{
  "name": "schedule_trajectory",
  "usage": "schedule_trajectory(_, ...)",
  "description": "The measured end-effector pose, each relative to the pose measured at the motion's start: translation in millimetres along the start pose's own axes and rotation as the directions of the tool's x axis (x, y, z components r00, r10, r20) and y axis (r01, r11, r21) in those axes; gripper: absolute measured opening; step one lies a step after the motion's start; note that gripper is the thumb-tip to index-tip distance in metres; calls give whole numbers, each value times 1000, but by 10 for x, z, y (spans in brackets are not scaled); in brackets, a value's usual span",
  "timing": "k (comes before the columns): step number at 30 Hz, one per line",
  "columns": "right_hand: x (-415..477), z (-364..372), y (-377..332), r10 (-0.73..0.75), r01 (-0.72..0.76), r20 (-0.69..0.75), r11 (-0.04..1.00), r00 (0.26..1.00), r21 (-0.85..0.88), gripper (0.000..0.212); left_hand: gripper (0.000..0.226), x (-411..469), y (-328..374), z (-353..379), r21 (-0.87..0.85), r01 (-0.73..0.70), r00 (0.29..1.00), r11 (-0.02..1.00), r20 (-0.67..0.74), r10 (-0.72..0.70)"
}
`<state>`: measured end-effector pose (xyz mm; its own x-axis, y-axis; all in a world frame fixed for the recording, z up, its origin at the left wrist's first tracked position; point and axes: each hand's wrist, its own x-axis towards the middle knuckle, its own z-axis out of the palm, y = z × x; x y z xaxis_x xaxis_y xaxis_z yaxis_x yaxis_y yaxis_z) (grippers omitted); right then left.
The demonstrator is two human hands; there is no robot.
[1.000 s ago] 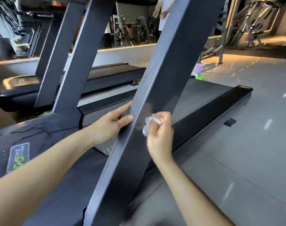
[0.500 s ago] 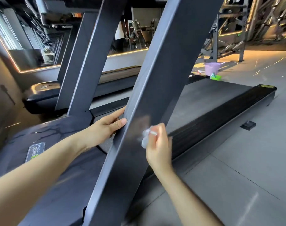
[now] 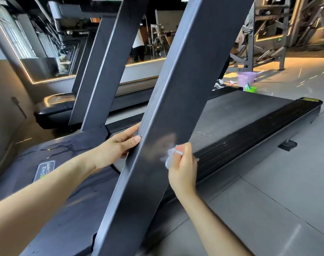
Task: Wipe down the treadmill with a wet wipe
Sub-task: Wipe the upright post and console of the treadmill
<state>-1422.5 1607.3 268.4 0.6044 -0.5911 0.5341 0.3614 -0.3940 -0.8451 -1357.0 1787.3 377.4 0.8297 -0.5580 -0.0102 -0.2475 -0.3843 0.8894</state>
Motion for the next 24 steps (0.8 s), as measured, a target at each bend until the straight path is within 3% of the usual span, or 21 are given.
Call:
schedule_trajectory(4, 993, -152, -209, 118, -84, -142, 970, 983, 227, 22, 58, -5, 6, -7, 1, 9, 1000, 1000, 2, -9)
schedule_trajectory(7, 1470, -215, -183, 182, -139, -170, 961, 968, 239, 15, 56, -5, -27, -28, 21, 16, 1000, 1000, 6, -16)
schedule_trajectory(11, 847, -98, -4, 239, -212, -161, 963, 958, 166, 13, 50, -20, 28, 15, 9, -10, 1000, 1000, -3, 10)
schedule_trajectory(14, -114, 84, 157, 288, -259, -98, 937, 953, 236, 17, 46, -58, 72, 61, 9, -37, 999, 999, -9, 37)
schedule_trajectory(17, -659, 194, 187, 211, -200, -23, 952, 977, 234, 17, 45, -102, 46, 139, -23, -81, 995, 996, -67, 80)
schedule_trajectory(21, -27, 49, 33, 112, -87, -46, 925, 993, 371, 9, 48, -139, -31, 226, -35, -115, 980, 993, -166, 108)
schedule_trajectory(24, 463, -69, -65, 20, 4, -50, 893, 999, 450, 15, 45, -151, -24, 258, -56, -119, 969, 991, -222, 104)
